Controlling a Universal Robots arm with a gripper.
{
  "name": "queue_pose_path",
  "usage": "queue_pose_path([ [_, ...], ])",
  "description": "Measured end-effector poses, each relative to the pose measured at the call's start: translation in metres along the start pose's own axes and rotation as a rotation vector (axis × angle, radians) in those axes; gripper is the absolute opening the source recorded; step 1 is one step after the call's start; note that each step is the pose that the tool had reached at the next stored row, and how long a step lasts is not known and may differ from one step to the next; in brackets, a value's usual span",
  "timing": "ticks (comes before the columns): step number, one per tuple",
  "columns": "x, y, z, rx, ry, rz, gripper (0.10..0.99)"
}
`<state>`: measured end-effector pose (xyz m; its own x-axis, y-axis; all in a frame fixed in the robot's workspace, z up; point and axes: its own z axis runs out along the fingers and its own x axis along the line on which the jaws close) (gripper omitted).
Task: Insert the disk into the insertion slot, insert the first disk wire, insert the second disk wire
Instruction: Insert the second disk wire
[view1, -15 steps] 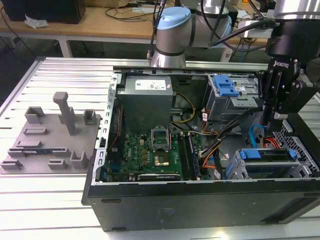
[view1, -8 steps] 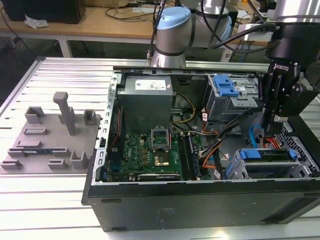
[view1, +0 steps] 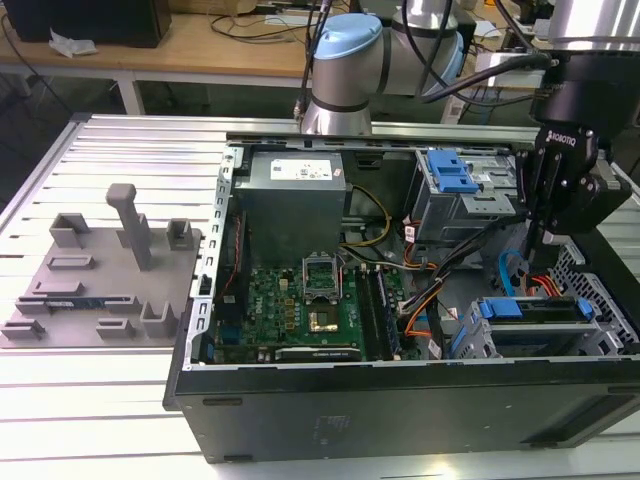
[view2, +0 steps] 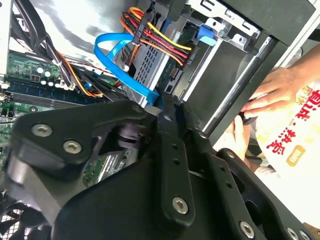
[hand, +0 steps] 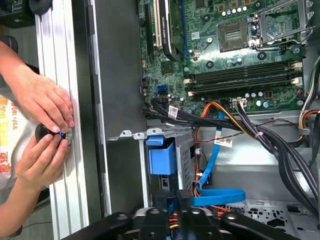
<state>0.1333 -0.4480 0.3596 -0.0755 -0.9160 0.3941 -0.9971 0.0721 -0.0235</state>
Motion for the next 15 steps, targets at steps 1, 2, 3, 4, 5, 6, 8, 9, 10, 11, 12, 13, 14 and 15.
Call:
queue_pose_path([
  [1, 0.0003, 0.0000, 0.0003, 0.000, 0.0000, 0.000, 0.165],
  [2, 0.0004, 0.0000, 0.0006, 0.000, -0.0001, 0.000, 0.165],
  [3, 0.0005, -0.0001, 0.0009, 0.000, -0.0001, 0.000, 0.165],
  [4, 0.0005, -0.0001, 0.0009, 0.000, 0.0002, 0.000, 0.165],
  [5, 0.0005, -0.0001, 0.0010, 0.000, 0.0003, 0.000, 0.165],
  [6, 0.0005, 0.0000, 0.0012, 0.000, -0.0001, 0.000, 0.165],
  [8, 0.0004, 0.0000, 0.0012, 0.000, -0.0036, 0.000, 0.165],
  [9, 0.0005, -0.0001, 0.0012, 0.000, -0.0058, 0.000, 0.165],
  [10, 0.0006, -0.0001, 0.0012, 0.000, -0.0093, 0.000, 0.165],
  [11, 0.0006, -0.0001, 0.0013, -0.001, -0.0117, 0.000, 0.165],
  [12, 0.0007, -0.0001, 0.0013, -0.001, -0.0147, 0.000, 0.165],
  [13, 0.0008, -0.0001, 0.0014, -0.001, -0.0179, 0.000, 0.165],
  [14, 0.0007, -0.0001, 0.0014, -0.001, -0.0191, 0.000, 0.165],
  [15, 0.0007, -0.0001, 0.0014, -0.001, -0.0203, 0.000, 0.165],
])
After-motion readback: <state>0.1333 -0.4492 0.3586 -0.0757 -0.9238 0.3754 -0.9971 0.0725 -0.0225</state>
